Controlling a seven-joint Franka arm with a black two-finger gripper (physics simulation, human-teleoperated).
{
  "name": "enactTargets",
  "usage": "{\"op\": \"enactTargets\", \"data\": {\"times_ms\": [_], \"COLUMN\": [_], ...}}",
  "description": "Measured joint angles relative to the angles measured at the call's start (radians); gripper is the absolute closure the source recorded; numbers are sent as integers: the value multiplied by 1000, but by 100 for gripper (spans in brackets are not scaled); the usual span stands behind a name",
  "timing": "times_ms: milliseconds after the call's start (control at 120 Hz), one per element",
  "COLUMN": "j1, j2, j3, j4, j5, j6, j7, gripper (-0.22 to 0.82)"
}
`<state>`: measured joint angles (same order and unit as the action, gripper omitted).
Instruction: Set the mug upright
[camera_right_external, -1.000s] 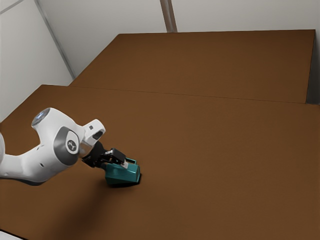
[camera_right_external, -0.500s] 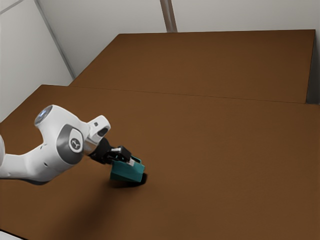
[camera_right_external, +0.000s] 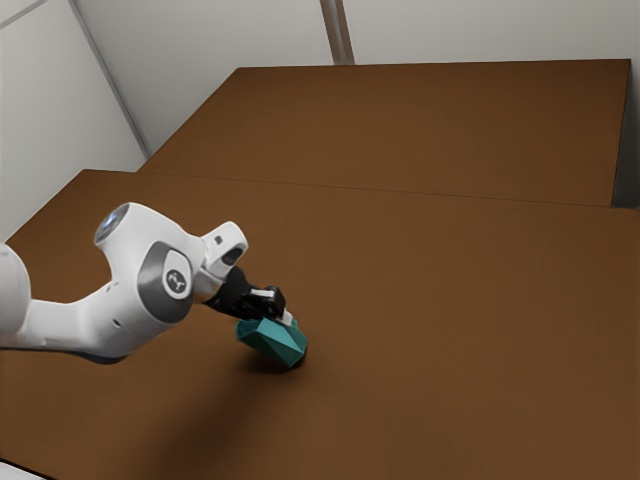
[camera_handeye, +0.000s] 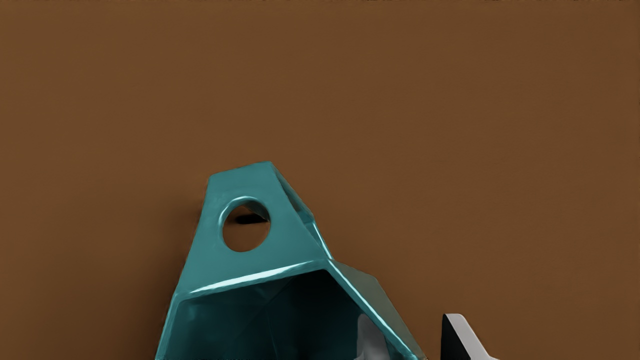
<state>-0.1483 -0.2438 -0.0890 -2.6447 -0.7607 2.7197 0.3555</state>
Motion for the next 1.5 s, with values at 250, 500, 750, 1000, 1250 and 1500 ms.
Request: {"op": "enactTargets", "data": {"times_ms": [250, 500, 750, 1000, 1250, 1500], "j1": [-2, -3, -1, 0, -12, -16], "j2": [12, -23, -9, 157, 256, 270], "j3": [0, 2, 98, 185, 188, 188], "j4": [15, 14, 110, 403, 514, 512], "j5": [-3, -1, 88, 478, 836, 955], "j6": [7, 5, -64, -305, -473, -523], "j7": [-3, -8, -16, -104, -275, -429], "gripper": [75, 78, 78, 78, 78, 78]}}
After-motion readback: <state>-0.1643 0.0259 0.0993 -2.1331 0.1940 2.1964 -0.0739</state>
